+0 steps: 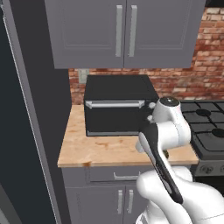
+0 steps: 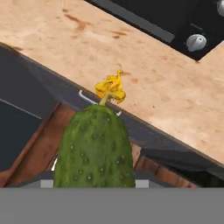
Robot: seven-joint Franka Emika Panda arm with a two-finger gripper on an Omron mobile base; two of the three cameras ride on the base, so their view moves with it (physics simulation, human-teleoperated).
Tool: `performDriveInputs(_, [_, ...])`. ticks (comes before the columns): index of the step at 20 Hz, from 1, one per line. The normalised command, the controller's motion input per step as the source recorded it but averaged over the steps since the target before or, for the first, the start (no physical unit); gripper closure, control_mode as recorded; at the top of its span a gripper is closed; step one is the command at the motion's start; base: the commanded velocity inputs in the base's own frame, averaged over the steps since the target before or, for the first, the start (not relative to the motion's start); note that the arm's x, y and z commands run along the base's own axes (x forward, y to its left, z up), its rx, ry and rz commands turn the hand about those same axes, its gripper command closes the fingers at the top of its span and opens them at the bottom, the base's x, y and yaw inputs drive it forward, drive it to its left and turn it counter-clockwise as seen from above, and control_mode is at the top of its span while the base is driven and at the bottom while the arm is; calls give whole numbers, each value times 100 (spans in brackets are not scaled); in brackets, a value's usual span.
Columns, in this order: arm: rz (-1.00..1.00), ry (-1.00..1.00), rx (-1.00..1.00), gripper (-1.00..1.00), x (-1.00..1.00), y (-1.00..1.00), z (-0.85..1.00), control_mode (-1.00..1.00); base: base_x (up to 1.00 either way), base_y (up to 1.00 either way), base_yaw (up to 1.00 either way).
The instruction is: Place the beer on the top shelf of the fridge to keep it out of children's reach, and place the cucumber and orange on lower shelves for easy access.
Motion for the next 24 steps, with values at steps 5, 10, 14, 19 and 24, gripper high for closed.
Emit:
performDriveInputs(5, [14,0,-5,100,-34,-3,100,-100,0,0,0])
performDriveInputs(10, [15,0,-4,100,-24,-2,100,-100,0,0,0])
performDriveInputs(14, [17,-7,-3,100,-24,-1,69,-100,0,0,0])
performDriveInputs(19, [18,-11,-3,100,-48,-3,16,-100,0,0,0])
performDriveInputs(24, [20,-1,-2,100,-41,-14,0,-100,0,0,0])
